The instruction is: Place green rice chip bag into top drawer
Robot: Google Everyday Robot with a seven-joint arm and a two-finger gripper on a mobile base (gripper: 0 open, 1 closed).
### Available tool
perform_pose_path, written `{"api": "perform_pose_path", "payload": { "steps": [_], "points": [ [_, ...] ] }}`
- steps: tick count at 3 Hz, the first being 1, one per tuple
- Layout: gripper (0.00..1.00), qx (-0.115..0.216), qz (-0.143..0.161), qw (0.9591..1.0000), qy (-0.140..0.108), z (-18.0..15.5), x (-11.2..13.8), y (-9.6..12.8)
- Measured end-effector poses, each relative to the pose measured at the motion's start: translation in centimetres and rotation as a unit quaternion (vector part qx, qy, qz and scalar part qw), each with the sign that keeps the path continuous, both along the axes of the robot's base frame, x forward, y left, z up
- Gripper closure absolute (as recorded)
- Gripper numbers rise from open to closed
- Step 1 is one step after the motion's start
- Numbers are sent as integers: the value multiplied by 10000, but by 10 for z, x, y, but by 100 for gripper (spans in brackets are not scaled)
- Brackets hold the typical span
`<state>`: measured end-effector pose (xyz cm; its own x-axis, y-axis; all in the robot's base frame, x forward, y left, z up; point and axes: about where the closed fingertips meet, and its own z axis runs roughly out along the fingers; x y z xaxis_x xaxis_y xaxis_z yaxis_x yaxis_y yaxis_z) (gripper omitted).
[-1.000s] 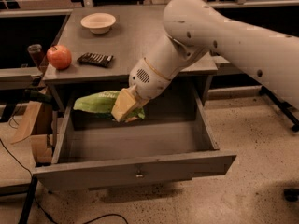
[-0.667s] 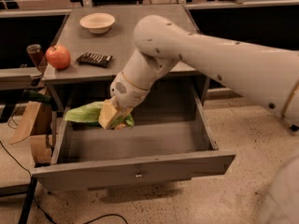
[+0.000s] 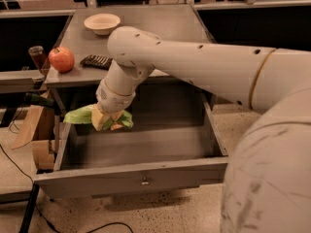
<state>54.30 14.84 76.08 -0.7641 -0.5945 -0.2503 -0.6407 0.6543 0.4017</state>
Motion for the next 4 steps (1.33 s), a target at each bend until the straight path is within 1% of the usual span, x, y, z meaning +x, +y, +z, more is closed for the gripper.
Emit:
{"api": "perform_pose_path", "payload": {
  "steps": [1, 2, 3, 4],
  "points": [
    [100, -232, -461, 9982, -303, -4, 28, 3],
    [100, -384, -752, 9948, -573, -5, 49, 1],
    [83, -435, -891, 9917, -817, -12, 59, 3],
    [60, -450, -992, 9890, -1004, -17, 62, 4]
  ]
}}
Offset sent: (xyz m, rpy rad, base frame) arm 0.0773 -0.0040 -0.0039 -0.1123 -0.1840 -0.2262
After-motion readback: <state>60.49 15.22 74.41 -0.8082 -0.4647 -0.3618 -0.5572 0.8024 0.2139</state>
